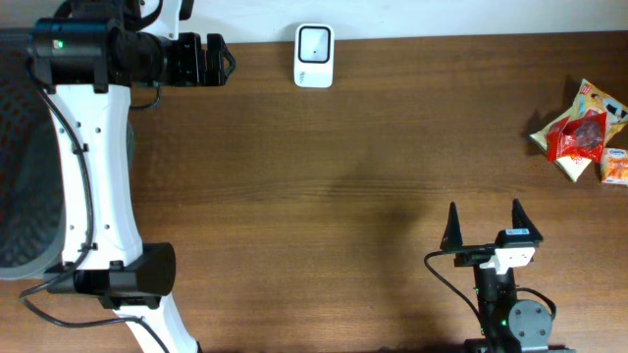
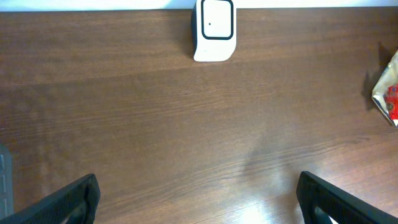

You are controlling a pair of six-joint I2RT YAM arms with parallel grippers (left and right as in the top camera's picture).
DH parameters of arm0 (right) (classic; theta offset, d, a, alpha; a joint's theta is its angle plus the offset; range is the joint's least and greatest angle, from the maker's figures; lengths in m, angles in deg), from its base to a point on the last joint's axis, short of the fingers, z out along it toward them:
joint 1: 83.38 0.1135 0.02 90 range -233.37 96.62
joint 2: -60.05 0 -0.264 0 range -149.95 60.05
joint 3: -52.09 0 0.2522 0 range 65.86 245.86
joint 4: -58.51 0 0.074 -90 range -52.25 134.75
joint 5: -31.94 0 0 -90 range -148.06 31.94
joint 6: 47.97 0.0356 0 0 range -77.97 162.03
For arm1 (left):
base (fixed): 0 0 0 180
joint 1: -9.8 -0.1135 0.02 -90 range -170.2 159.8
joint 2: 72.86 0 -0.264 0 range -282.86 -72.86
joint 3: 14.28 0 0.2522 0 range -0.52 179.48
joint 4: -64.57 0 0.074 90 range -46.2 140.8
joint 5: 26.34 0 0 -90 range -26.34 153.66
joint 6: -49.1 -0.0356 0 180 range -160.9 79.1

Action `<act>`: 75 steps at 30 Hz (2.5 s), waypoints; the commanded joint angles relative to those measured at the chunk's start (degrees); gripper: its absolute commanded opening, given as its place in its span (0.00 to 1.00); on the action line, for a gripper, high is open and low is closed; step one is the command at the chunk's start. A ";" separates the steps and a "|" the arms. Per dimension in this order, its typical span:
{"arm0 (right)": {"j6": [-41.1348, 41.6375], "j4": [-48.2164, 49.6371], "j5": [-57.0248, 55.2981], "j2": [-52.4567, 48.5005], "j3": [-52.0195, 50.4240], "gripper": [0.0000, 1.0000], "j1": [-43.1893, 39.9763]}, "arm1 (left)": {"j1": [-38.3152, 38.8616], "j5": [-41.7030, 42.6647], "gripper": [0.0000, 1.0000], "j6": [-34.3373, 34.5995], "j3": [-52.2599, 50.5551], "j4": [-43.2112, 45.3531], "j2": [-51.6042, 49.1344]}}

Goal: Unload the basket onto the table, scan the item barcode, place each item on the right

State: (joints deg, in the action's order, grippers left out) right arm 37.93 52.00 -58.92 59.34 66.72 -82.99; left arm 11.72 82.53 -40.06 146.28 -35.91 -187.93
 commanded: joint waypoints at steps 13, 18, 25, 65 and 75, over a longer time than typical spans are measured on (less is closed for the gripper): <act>-0.24 -11.98 -1.31 0.50 -0.55 0.98 -0.42 | -0.20 0.22 0.99 -1.14 0.35 0.11 0.61; -0.20 -12.04 -0.44 0.50 -0.55 0.99 -0.42 | -0.20 0.22 0.99 -1.14 0.35 0.11 0.61; -0.13 -11.93 0.76 0.50 -0.55 0.99 -0.39 | -0.20 0.22 0.99 -1.14 0.35 0.11 0.61; -0.15 -11.93 0.76 0.46 -0.55 0.99 -0.42 | 6.27 -3.23 0.99 -15.91 -40.39 20.98 29.20; -0.15 -11.93 0.76 0.46 -0.55 0.99 -0.42 | 6.19 -1.88 0.99 -10.62 -81.96 29.90 66.69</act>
State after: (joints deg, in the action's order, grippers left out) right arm 37.69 40.24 -58.42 59.40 66.68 -83.08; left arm 18.03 78.71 -54.40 69.36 -6.78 -128.93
